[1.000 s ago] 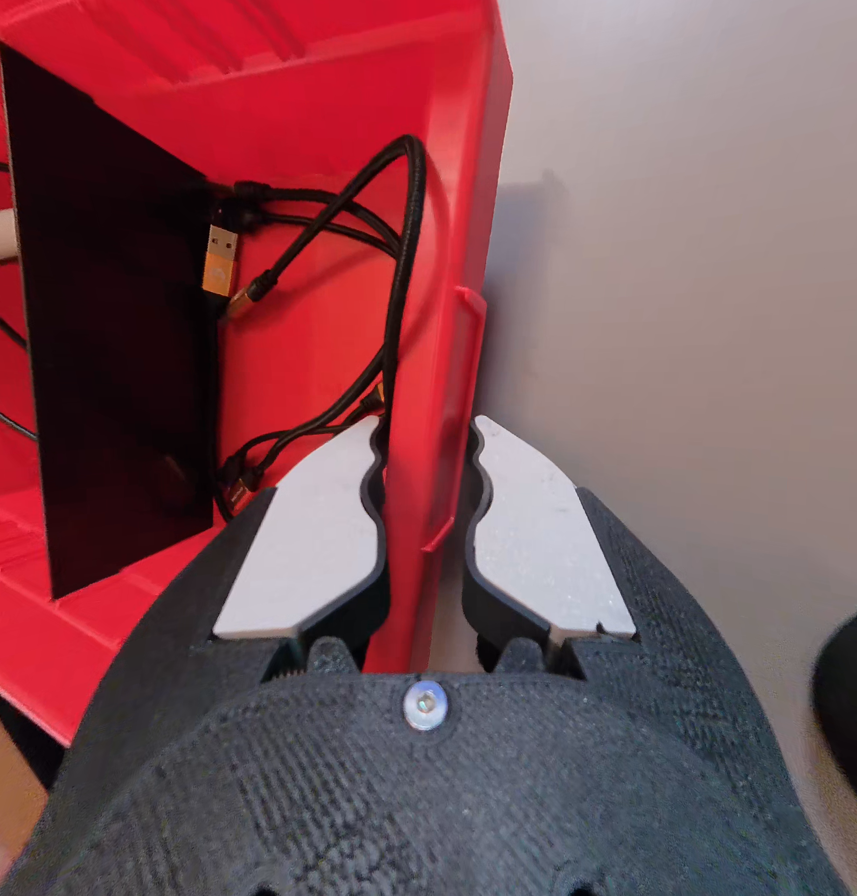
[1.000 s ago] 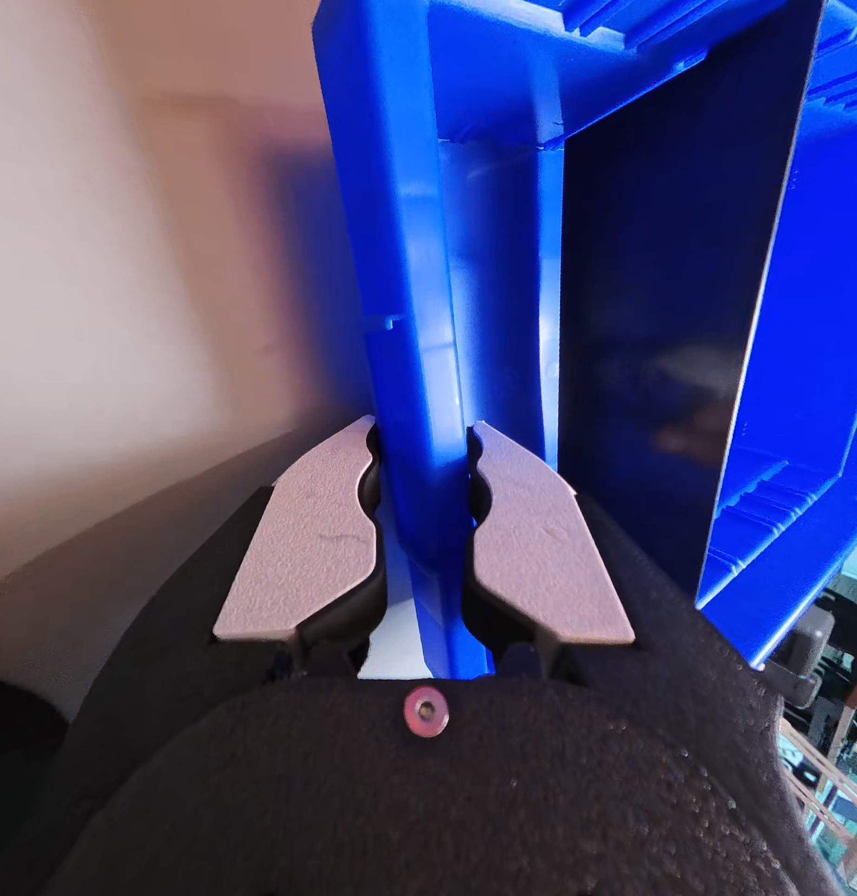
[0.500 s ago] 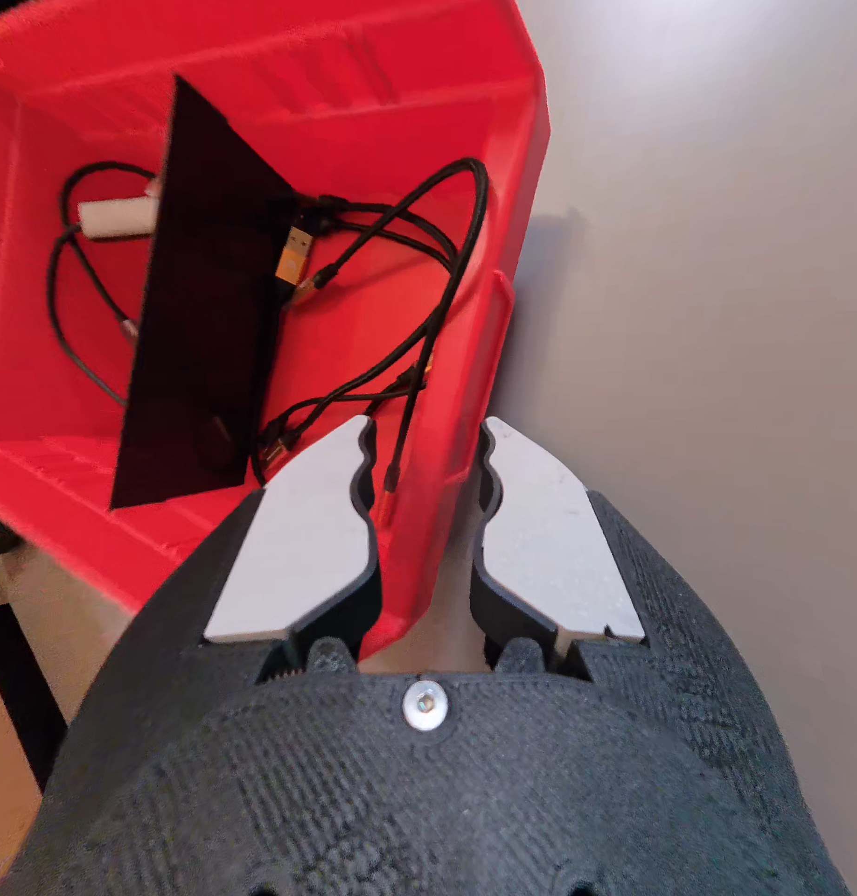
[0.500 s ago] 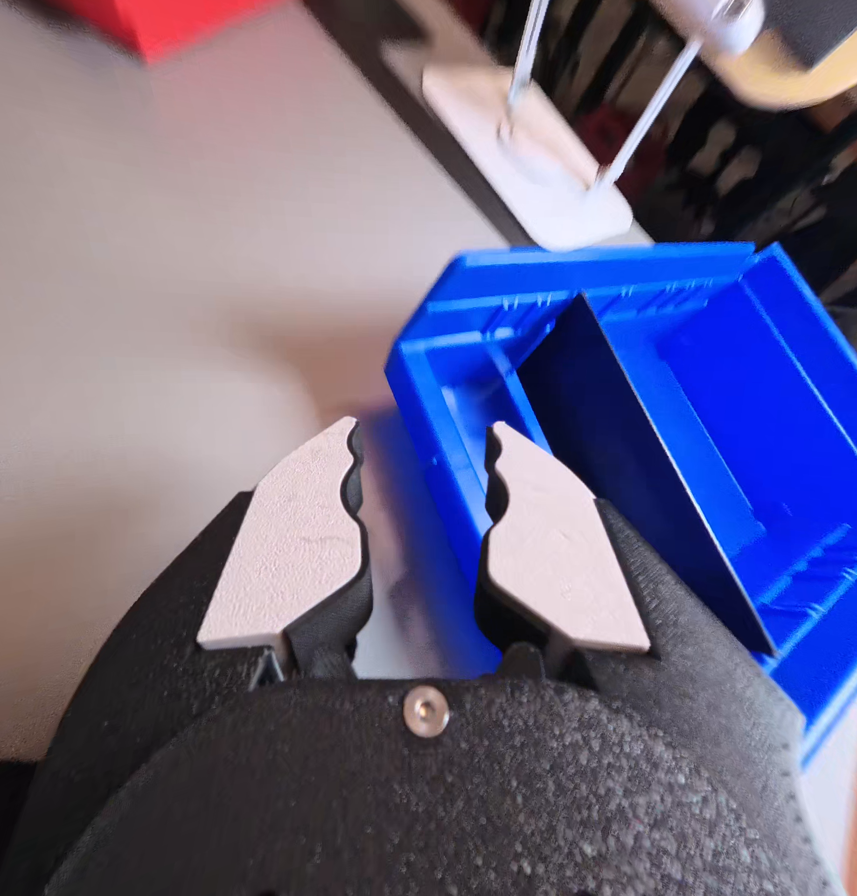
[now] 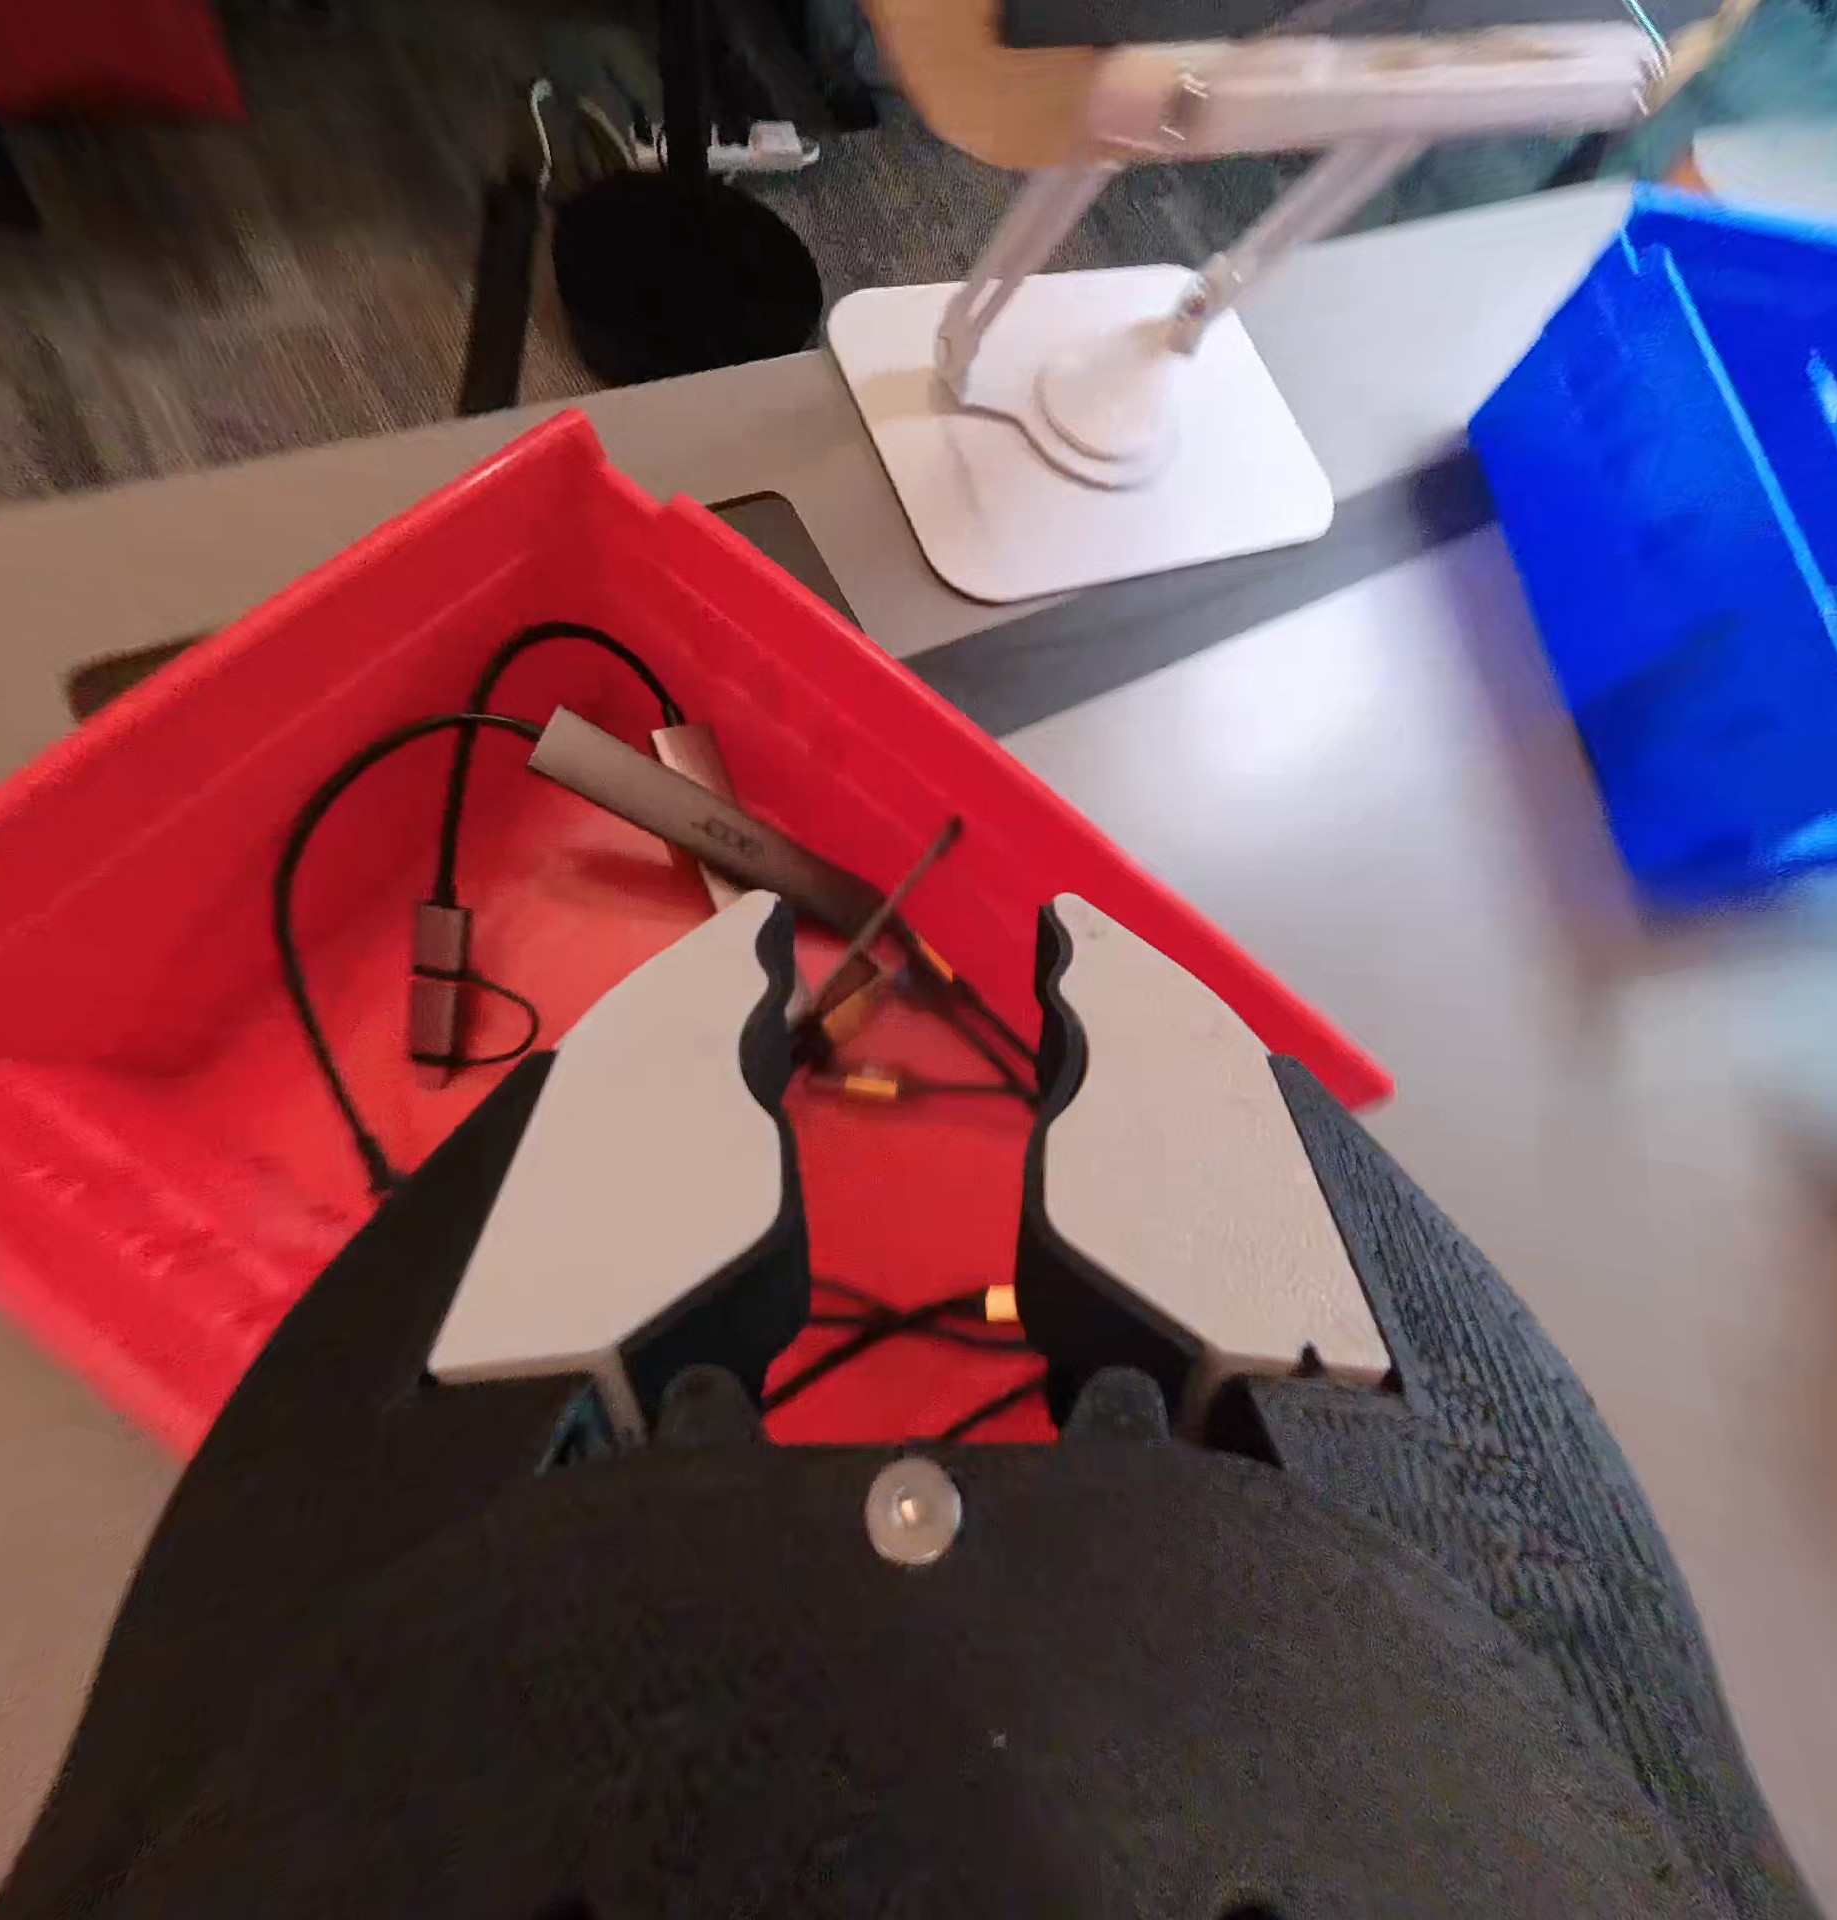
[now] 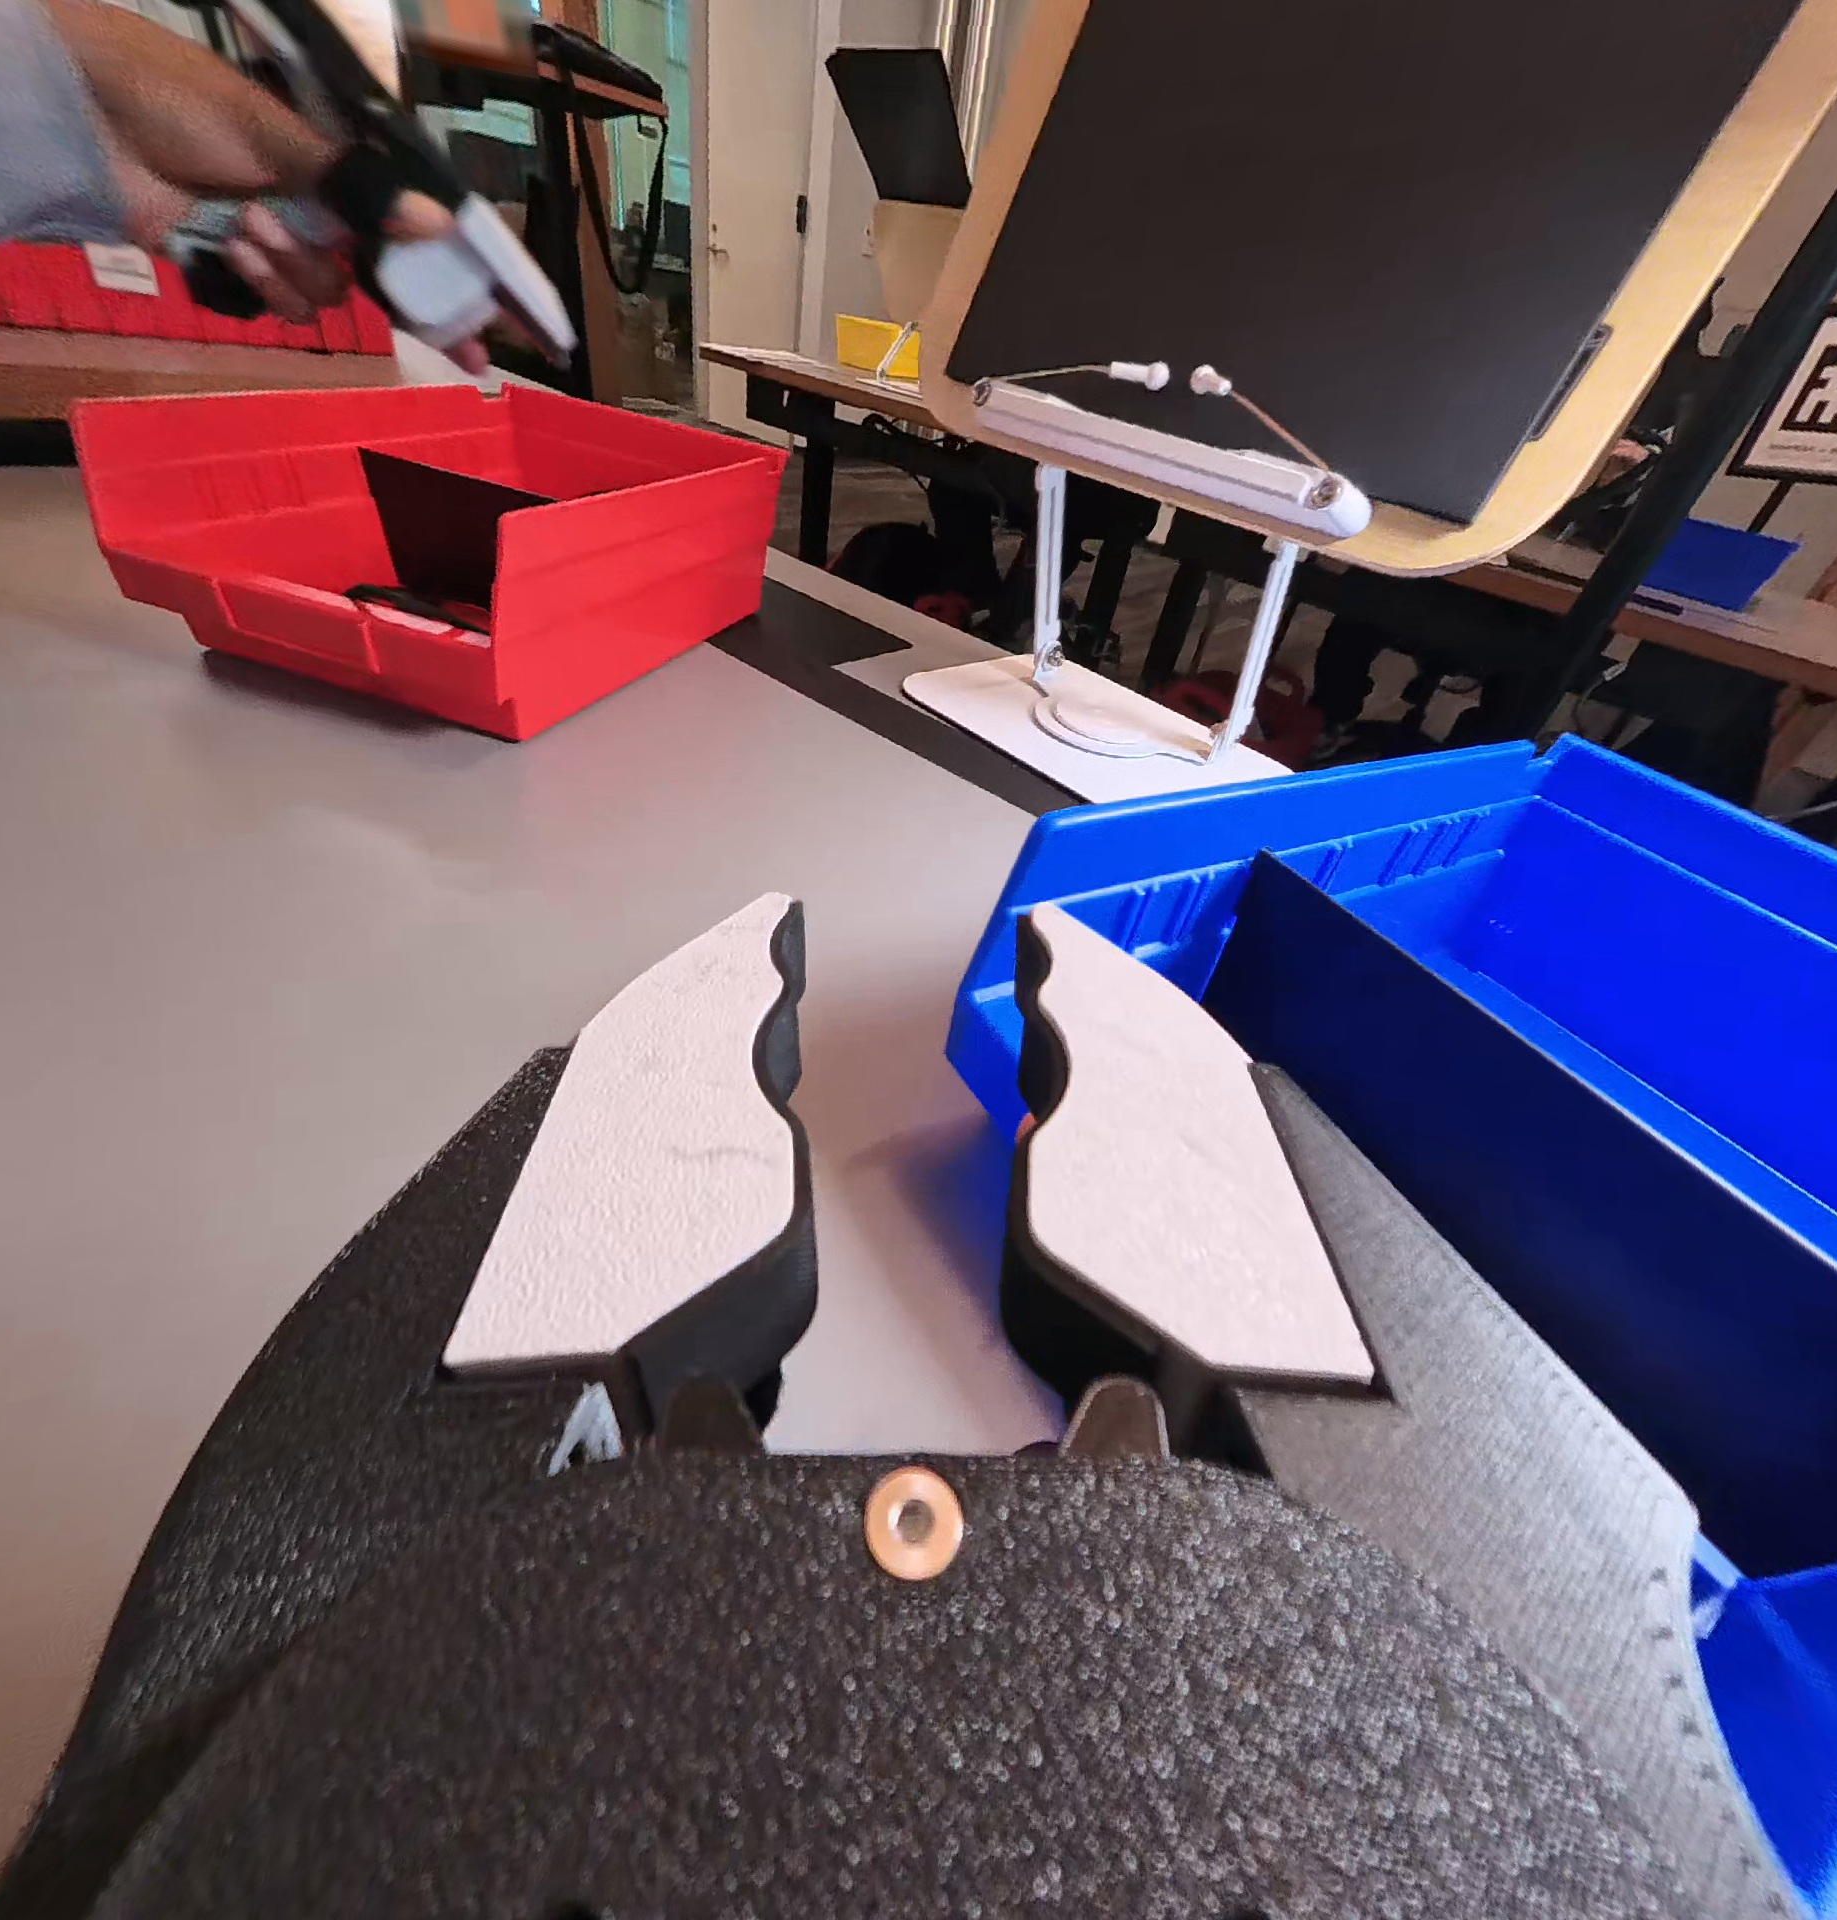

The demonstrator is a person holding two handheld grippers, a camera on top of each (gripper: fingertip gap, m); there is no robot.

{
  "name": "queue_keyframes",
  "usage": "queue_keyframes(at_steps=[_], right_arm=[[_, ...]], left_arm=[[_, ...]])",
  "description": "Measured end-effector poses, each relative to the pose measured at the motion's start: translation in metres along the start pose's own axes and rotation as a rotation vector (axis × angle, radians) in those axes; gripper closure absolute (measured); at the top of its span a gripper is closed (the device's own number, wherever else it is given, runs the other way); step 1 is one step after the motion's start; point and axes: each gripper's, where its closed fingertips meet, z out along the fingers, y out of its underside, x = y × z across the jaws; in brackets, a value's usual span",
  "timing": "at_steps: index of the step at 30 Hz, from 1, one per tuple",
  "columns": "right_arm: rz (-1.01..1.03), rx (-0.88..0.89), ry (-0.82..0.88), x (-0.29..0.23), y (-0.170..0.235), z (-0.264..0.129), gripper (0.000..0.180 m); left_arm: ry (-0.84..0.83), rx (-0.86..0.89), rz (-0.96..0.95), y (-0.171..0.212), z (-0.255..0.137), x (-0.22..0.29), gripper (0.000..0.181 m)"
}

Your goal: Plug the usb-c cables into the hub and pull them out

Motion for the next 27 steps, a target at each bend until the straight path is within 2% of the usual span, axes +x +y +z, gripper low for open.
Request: queue_keyframes(at_steps=[3, 6, 11, 14, 16, 20, 23, 27], right_arm=[[-0.010, -0.007, -0.012, -0.005, 0.005, -0.002, 0.142], [-0.005, -0.020, -0.028, -0.008, 0.010, -0.002, 0.142], [0.024, -0.006, -0.065, -0.011, 0.008, 0.001, 0.143], [0.036, 0.000, -0.076, -0.012, 0.007, 0.003, 0.143], [0.033, -0.003, -0.074, -0.011, 0.008, 0.001, 0.143], [0.033, 0.007, -0.062, -0.009, 0.005, -0.004, 0.145], [0.042, 0.020, -0.056, -0.008, 0.002, -0.006, 0.145], [0.026, 0.035, -0.054, -0.011, -0.004, -0.008, 0.145]], left_arm=[[0.008, -0.041, -0.249, -0.008, 0.039, -0.030, 0.136], [-0.028, -0.107, -0.453, 0.001, 0.068, -0.062, 0.135], [-0.077, -0.174, -0.529, 0.009, 0.093, -0.086, 0.135], [-0.099, -0.216, -0.507, 0.011, 0.105, -0.087, 0.137], [-0.130, -0.228, -0.479, 0.012, 0.108, -0.091, 0.147], [-0.104, -0.170, -0.415, 0.001, 0.103, -0.084, 0.153], [-0.055, -0.061, -0.293, -0.028, 0.083, -0.065, 0.159], [-0.015, 0.103, -0.083, -0.073, 0.033, -0.026, 0.168]])
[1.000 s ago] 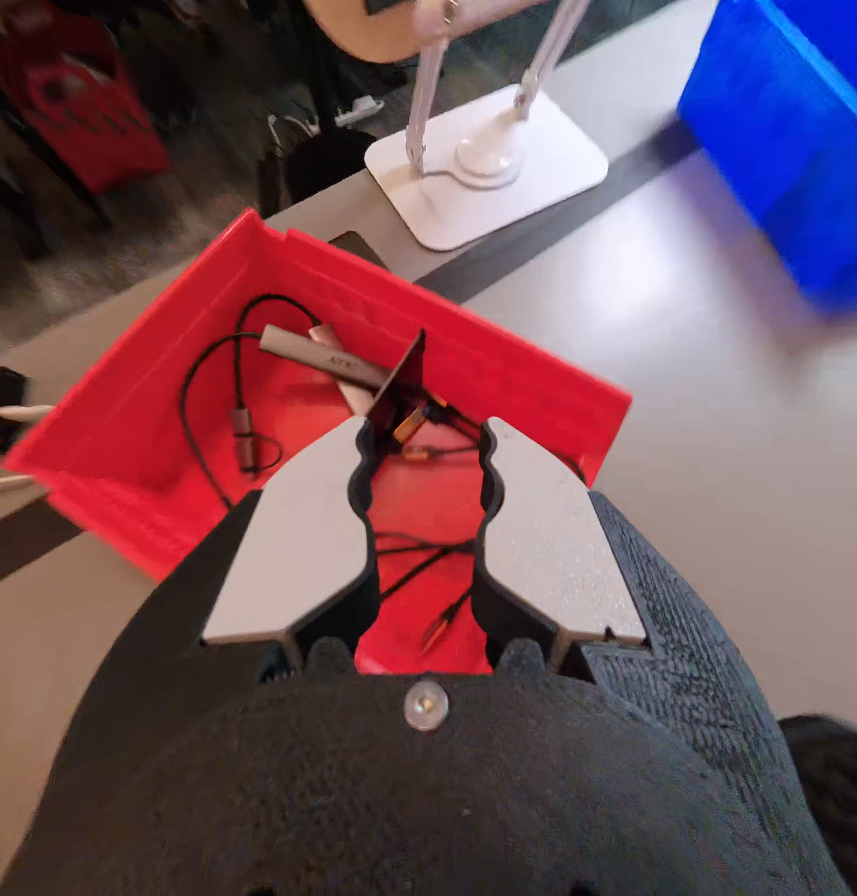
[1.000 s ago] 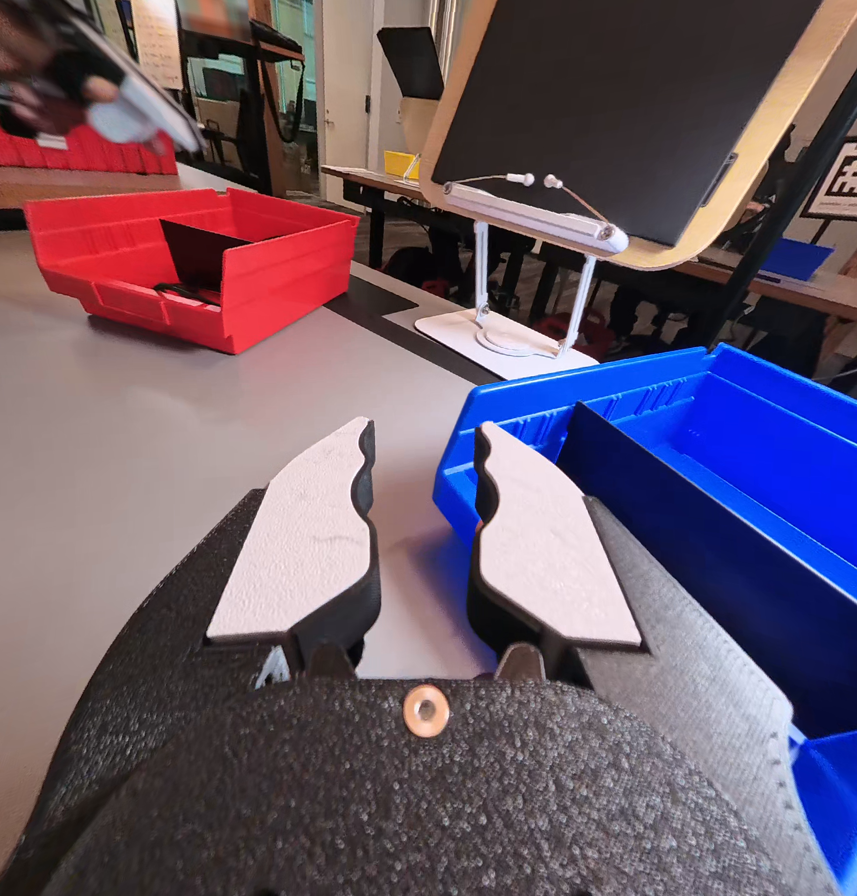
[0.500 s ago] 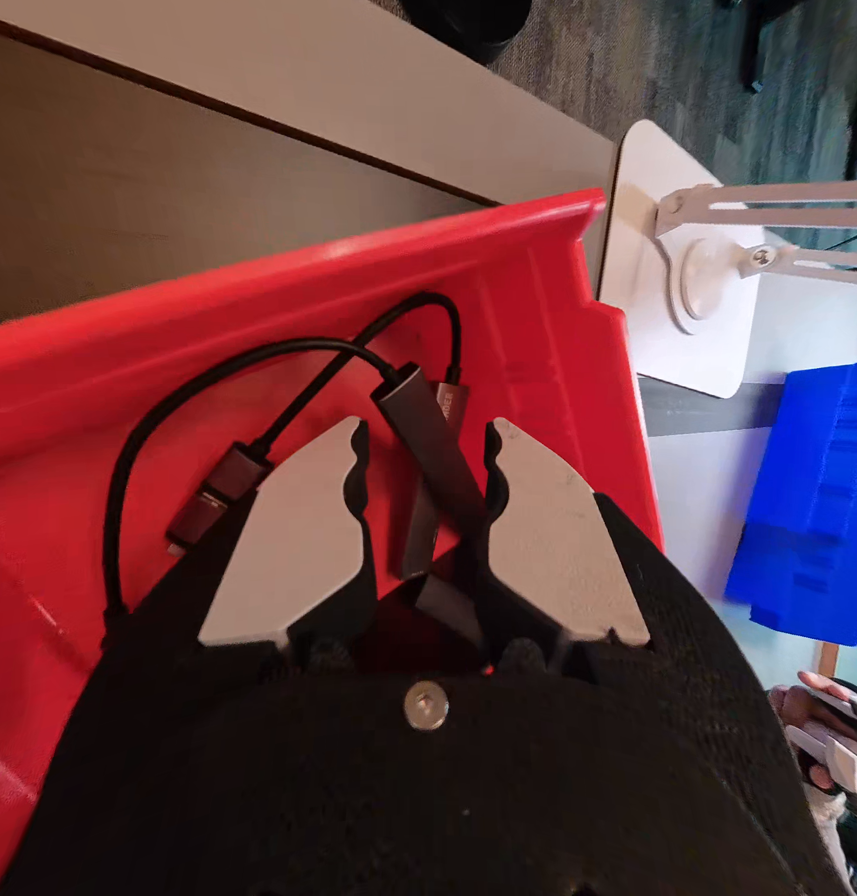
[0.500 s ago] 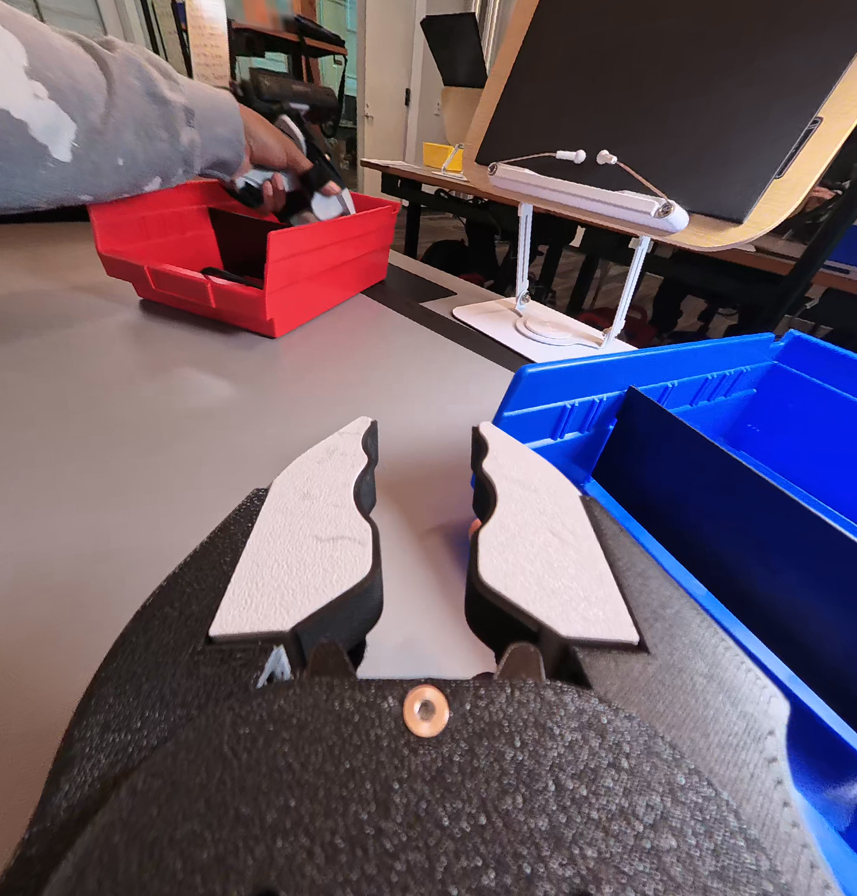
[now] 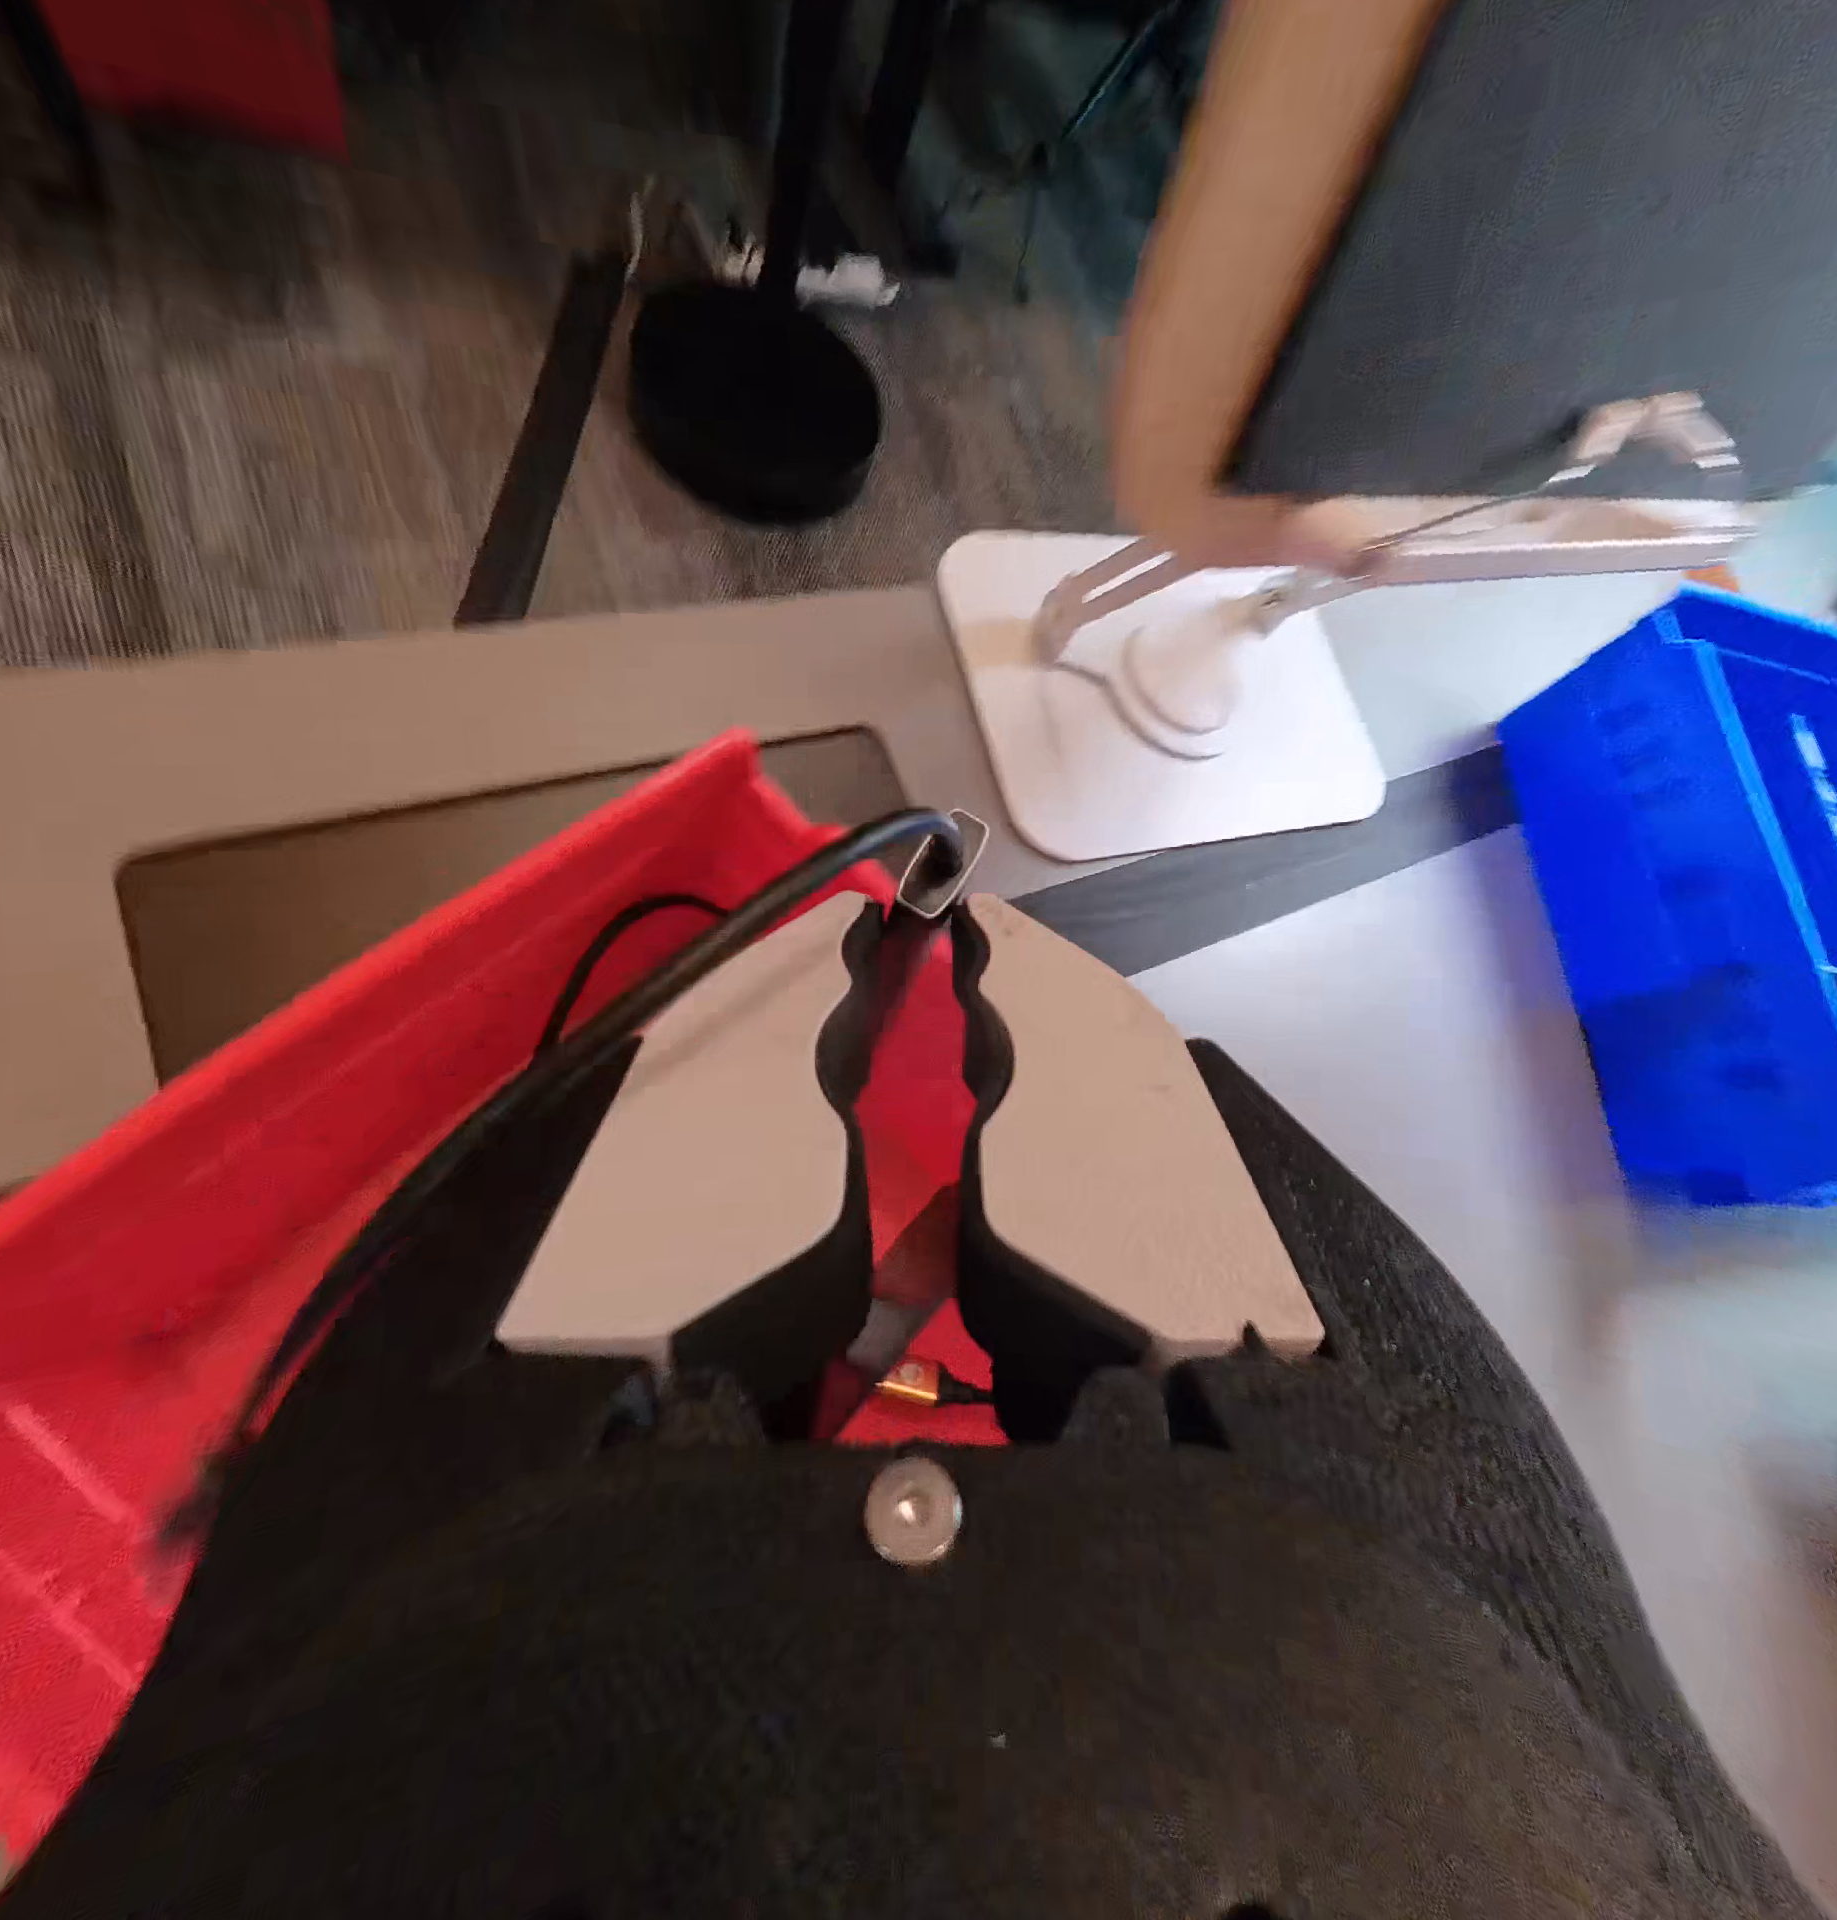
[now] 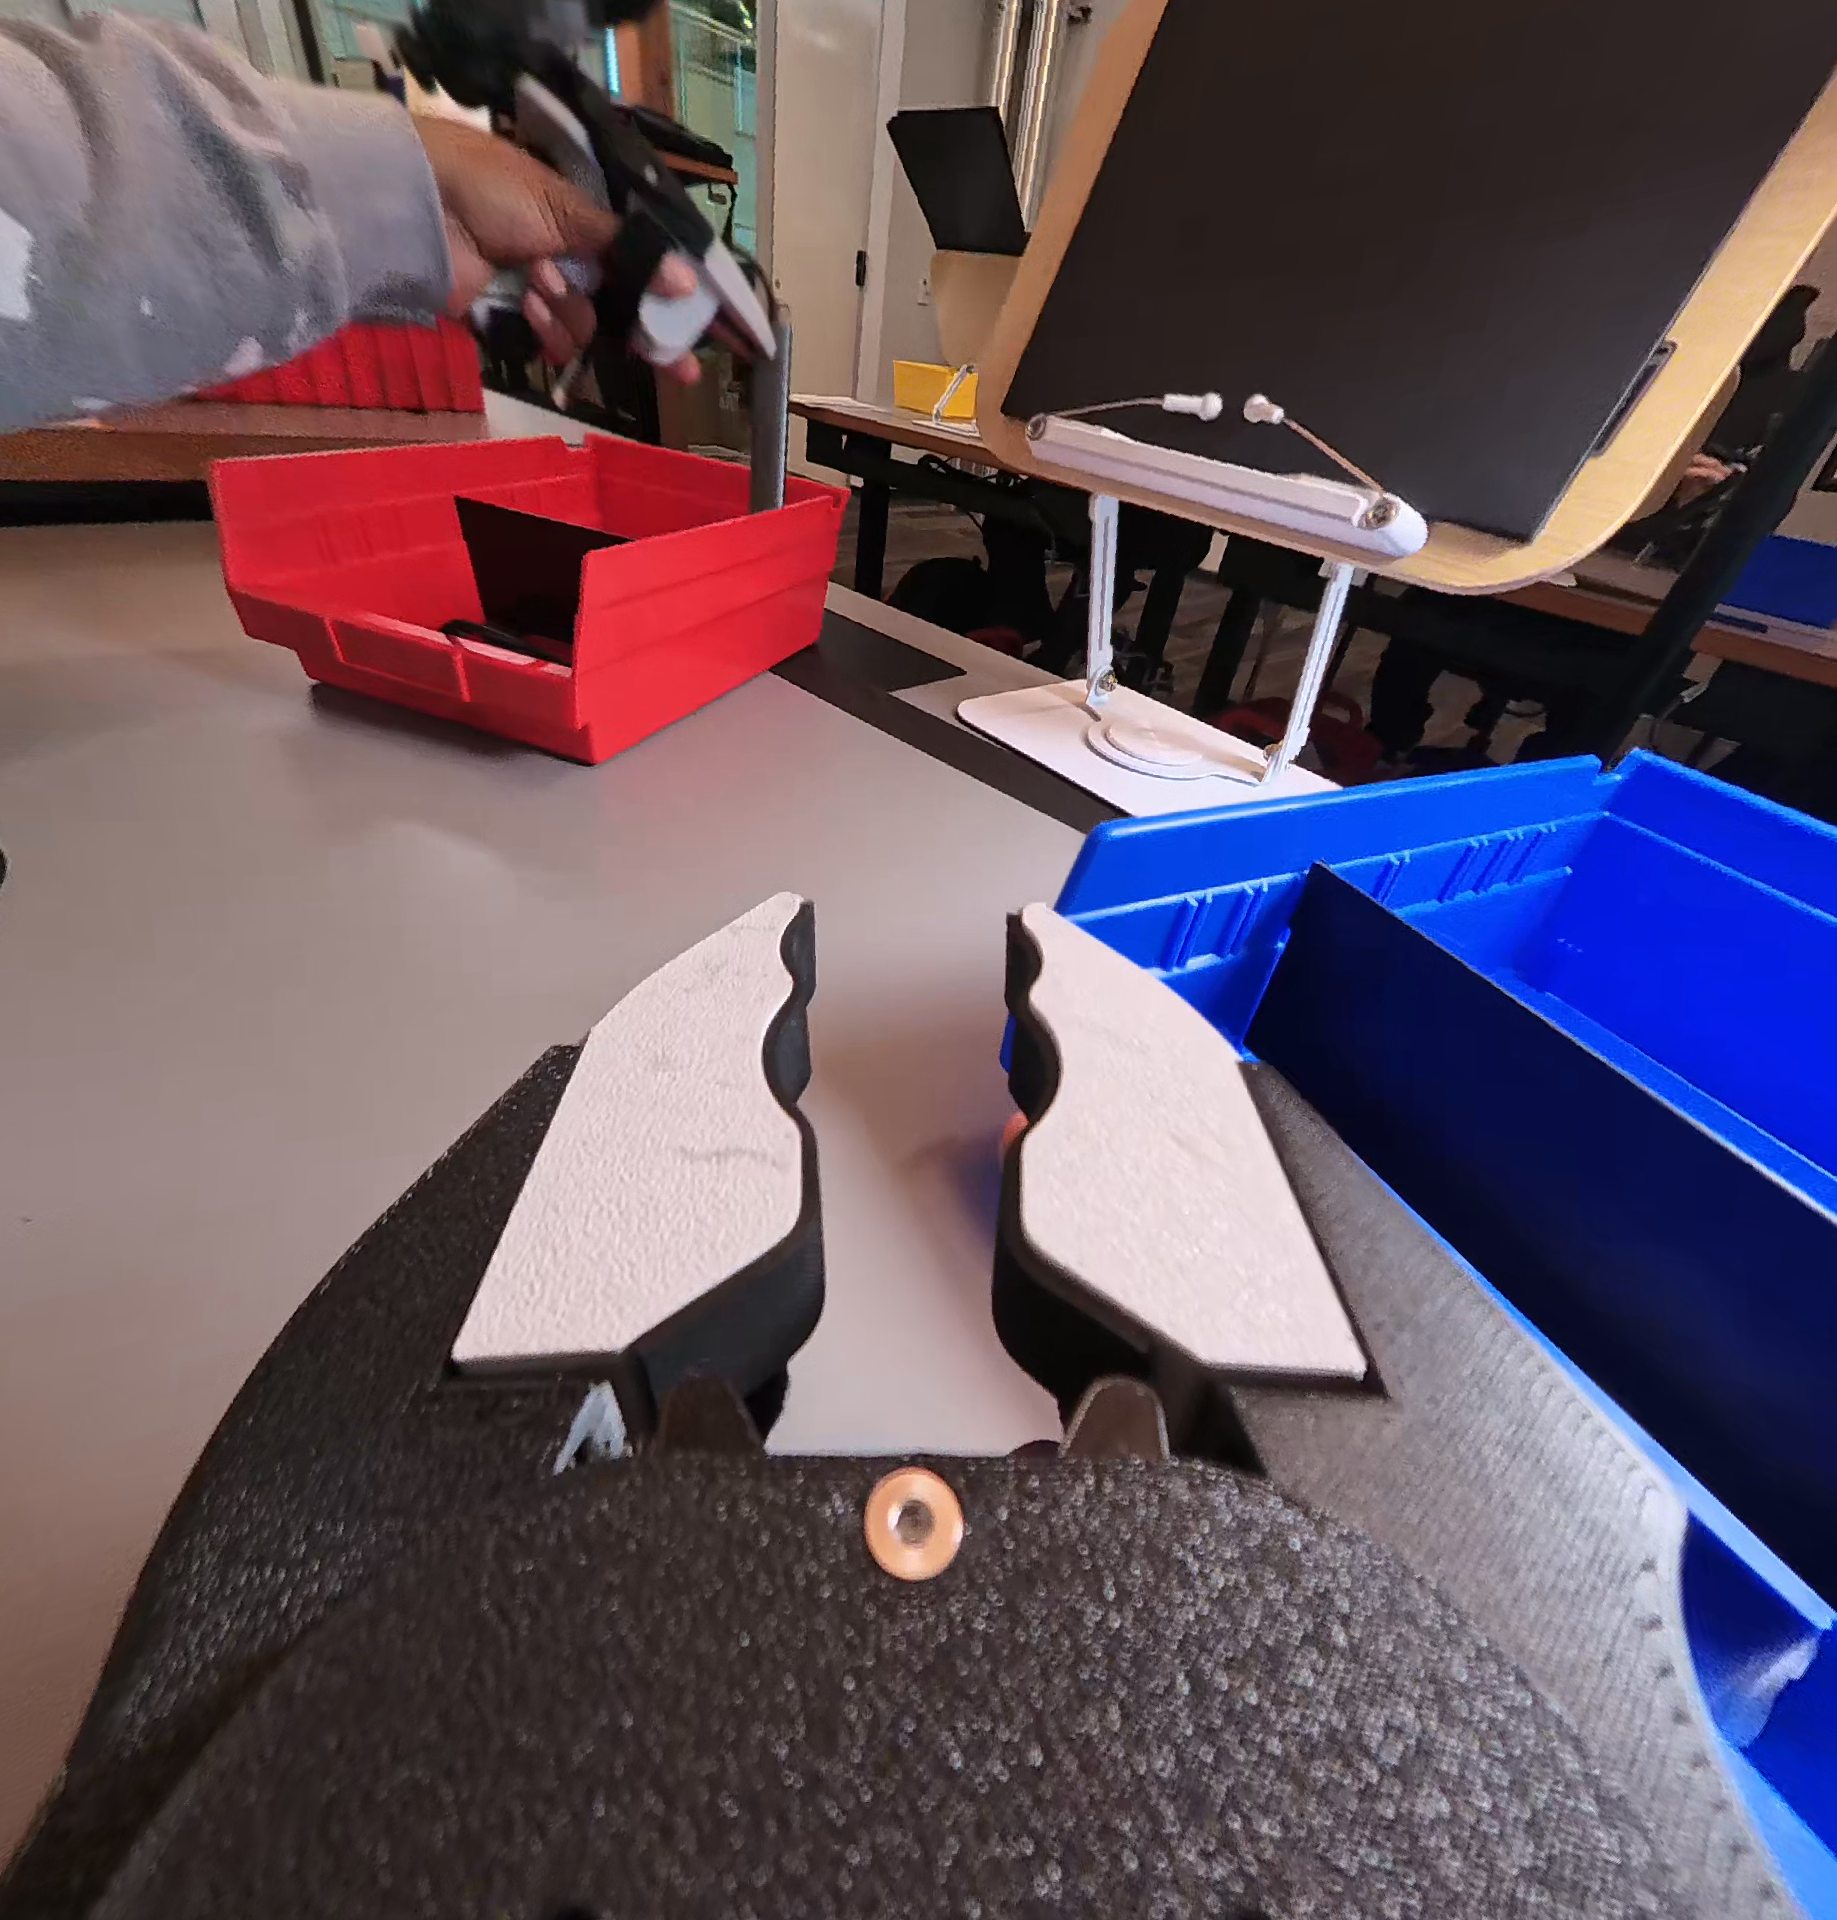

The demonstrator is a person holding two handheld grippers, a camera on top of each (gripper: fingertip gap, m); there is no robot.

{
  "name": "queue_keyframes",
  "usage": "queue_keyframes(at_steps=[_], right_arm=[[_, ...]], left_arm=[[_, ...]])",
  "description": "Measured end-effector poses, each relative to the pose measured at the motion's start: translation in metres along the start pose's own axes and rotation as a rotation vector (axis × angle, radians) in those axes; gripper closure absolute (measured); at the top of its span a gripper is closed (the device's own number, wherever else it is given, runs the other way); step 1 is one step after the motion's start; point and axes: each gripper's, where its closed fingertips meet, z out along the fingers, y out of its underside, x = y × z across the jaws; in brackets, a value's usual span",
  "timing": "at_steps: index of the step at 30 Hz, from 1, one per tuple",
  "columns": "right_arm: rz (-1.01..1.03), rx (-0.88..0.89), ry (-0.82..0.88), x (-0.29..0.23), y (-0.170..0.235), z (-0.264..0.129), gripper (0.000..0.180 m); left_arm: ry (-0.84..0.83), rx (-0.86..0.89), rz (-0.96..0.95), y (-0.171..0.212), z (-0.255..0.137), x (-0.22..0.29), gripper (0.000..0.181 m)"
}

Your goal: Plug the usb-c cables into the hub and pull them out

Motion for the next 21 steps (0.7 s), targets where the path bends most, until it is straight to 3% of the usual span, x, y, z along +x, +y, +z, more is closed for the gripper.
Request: queue_keyframes(at_steps=[5, 8, 15, 21], right_arm=[[-0.007, 0.036, 0.001, -0.005, -0.017, 0.003, 0.145], [-0.055, 0.075, -0.007, -0.012, -0.043, 0.006, 0.146], [-0.142, 0.083, -0.221, -0.058, -0.127, 0.033, 0.147], [-0.268, -0.090, -0.455, -0.107, -0.146, 0.060, 0.141]], left_arm=[[0.112, 0.126, 0.204, -0.031, -0.063, 0.072, 0.170], [0.302, 0.179, 0.326, -0.027, -0.095, 0.134, 0.170], [0.789, 0.178, 0.586, 0.050, -0.138, 0.281, 0.170], [1.066, 0.201, 0.676, 0.103, -0.147, 0.351, 0.170]])
